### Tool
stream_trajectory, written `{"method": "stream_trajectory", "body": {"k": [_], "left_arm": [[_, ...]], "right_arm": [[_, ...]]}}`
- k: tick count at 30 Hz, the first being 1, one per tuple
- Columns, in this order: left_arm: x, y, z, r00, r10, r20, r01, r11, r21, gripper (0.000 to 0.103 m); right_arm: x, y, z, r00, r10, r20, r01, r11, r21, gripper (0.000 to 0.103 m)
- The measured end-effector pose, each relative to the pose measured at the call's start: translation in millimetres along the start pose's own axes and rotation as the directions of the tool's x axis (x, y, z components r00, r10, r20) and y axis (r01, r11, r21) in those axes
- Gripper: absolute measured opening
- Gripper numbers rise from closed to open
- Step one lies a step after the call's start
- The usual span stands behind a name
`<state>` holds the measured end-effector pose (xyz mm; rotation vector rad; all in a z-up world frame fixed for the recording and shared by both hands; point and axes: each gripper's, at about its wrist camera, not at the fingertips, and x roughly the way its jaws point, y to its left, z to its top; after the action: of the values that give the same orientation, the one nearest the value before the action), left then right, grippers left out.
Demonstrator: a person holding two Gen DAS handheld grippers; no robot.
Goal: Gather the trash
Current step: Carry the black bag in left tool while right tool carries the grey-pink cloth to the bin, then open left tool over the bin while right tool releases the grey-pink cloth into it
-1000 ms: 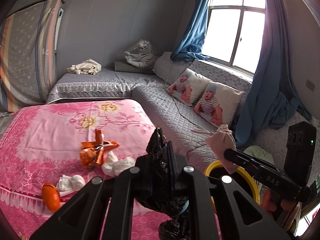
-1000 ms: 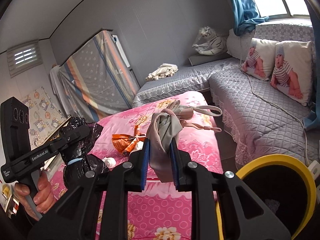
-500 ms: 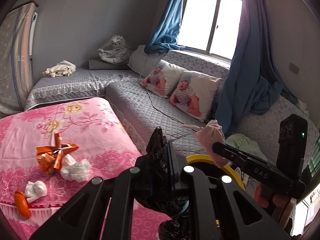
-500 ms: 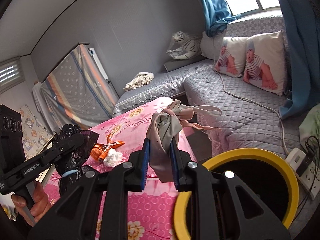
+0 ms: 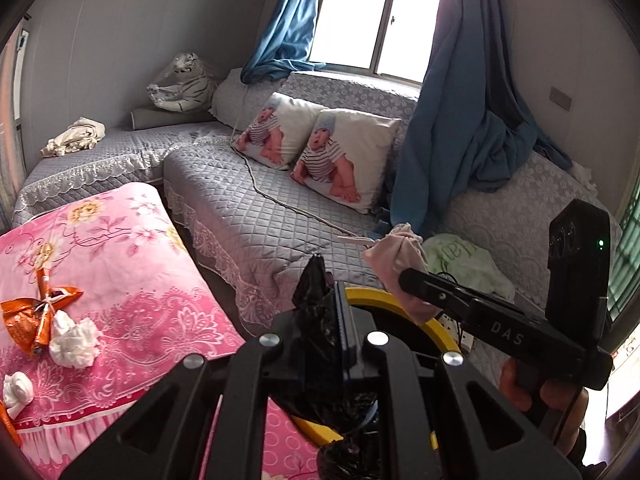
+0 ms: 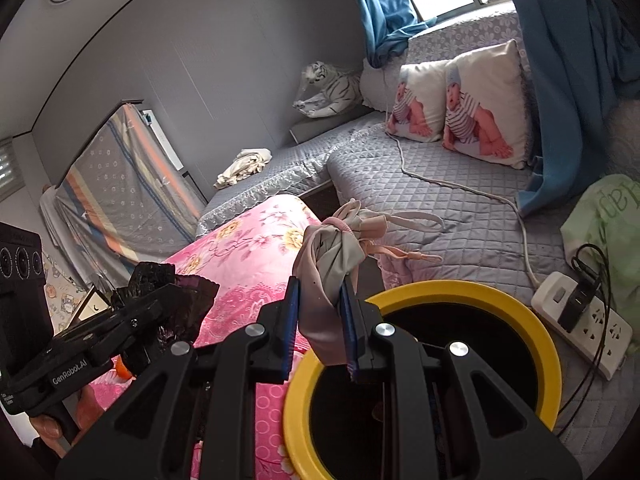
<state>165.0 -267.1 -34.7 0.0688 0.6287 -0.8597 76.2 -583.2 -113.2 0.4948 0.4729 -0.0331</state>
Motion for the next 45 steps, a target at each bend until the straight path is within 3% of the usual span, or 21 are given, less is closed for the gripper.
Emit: {"method": "stream_trajectory", "body": {"k": [14, 24, 26, 28, 29, 37, 45], "left_arm": [[64.2, -24.8, -17.7, 0.993, -0.033, -0.118, 0.035, 0.999, 0.018, 0.011], [83.0, -23.1, -31.2, 0.983, -0.058, -0.173, 0.057, 0.998, -0.01, 0.011], [82.8, -22.7, -32.1, 0.984, -0.05, -0.17, 0.05, 0.999, -0.007, 0.019], [81.0, -22.1, -32.0, 0.986, -0.043, -0.162, 0.041, 0.999, -0.015, 0.053], [78.7, -20.0, -31.5, 0.989, -0.032, -0.147, 0.029, 0.999, -0.025, 0.057], [63.9, -0.7, -23.5, 0.994, -0.008, -0.107, 0.001, 0.998, -0.062, 0.058], [28.5, 31.4, -13.0, 0.998, 0.053, -0.032, -0.055, 0.994, -0.099, 0.06]], "right_arm": [[23.4, -55.0, -18.7, 0.996, -0.046, -0.077, 0.055, 0.991, 0.121, 0.019], [36.0, -76.2, -31.8, 0.99, -0.061, -0.123, 0.084, 0.979, 0.186, 0.021], [35.3, -79.9, -31.3, 0.991, -0.072, -0.116, 0.095, 0.975, 0.2, 0.026], [32.4, -84.3, -29.9, 0.99, -0.092, -0.103, 0.112, 0.971, 0.213, 0.039], [30.4, -87.1, -28.9, 0.99, -0.102, -0.096, 0.121, 0.967, 0.222, 0.04], [10.2, -94.6, -19.9, 0.99, -0.133, -0.038, 0.138, 0.96, 0.244, 0.04], [5.4, -67.5, -8.6, 0.996, -0.09, 0.0, 0.088, 0.98, 0.178, 0.041]]}}
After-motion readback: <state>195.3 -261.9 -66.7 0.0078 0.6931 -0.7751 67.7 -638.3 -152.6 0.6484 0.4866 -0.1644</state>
